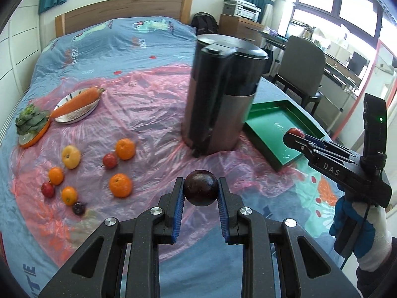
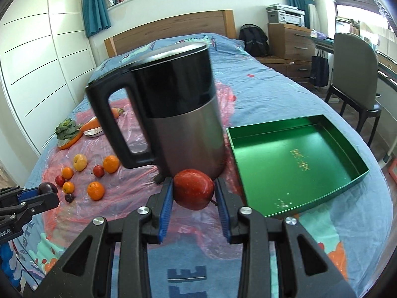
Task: Organize fruits
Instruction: 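Lift and carry the plum and apple in both tools over the green tray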
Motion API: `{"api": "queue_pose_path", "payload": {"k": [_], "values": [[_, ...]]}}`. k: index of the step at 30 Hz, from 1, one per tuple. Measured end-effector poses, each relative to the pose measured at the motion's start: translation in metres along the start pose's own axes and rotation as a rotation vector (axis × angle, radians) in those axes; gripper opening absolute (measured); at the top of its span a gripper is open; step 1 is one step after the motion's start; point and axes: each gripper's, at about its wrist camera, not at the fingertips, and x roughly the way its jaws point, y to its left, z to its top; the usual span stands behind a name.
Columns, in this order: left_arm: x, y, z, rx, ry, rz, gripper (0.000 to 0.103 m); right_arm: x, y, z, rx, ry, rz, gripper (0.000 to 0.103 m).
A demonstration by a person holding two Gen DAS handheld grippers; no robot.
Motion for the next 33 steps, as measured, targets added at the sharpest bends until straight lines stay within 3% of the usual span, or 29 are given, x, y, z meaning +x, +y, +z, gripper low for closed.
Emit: {"api": "queue_pose_path", "payload": {"k": [7,14,22,33], "values": [[0.035,-0.069,0.035,0.101,0.017,-0.074,0.022,0.011,-0.061,0.015,0.016,-0.01,-0.076,0.019],[0.081,-0.117,0.07,0.125,0.042,-0.121,0.022,0.037,-0.111,0.037,0.039,-0.027,-0.121,0.019],[0.151,-0.148,0.096,0.142,0.113,-0.117,0.022,0.079,-0.163,0.052,0.077,-0.01,-0.169,0.019],[0.226,-0.168,0.092,0.164,0.231,-0.078,0.022,0.138,-0.195,0.051,0.08,0.071,-0.191,0.02]]}}
